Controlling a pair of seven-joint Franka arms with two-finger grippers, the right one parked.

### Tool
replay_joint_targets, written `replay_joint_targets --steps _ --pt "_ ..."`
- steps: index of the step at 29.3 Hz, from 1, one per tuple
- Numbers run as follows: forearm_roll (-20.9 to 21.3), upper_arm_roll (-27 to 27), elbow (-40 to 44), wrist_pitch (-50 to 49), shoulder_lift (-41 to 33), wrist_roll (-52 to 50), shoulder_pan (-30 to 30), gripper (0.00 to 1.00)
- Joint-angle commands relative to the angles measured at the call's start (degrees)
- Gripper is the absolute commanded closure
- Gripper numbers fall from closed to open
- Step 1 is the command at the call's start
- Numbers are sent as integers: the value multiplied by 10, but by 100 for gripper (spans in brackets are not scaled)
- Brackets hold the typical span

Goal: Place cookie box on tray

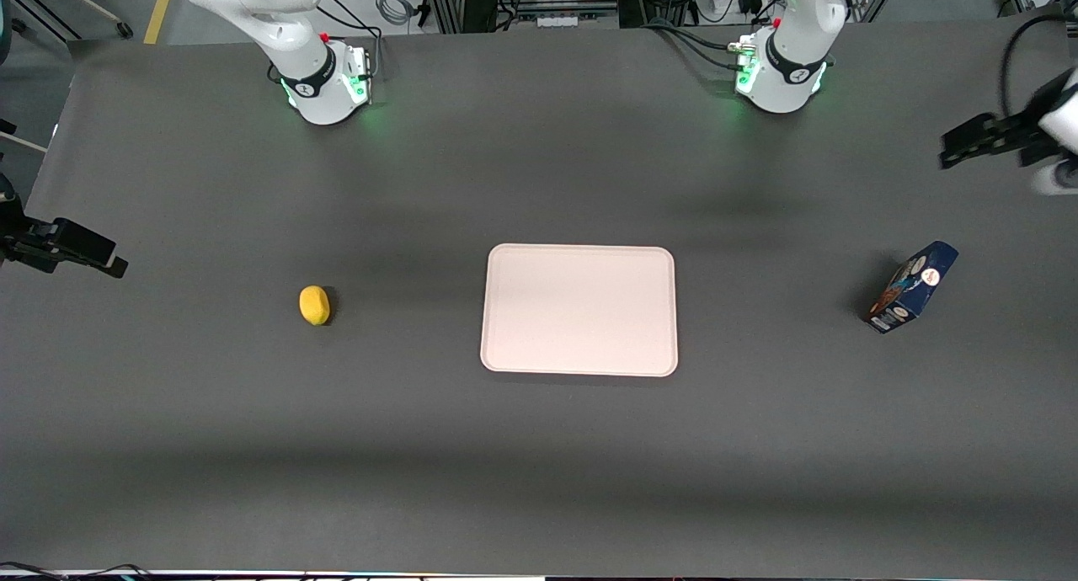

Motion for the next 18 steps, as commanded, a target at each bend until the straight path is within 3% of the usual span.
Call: replay_joint_targets --steps 1,6,13,18 --pt "35 22 7 -16 -1 84 0 0" --pt "48 41 -52 40 4 118 0 0" --pt "48 87 -178 191 9 179 0 0" --pt "48 95 -228 294 51 191 0 0"
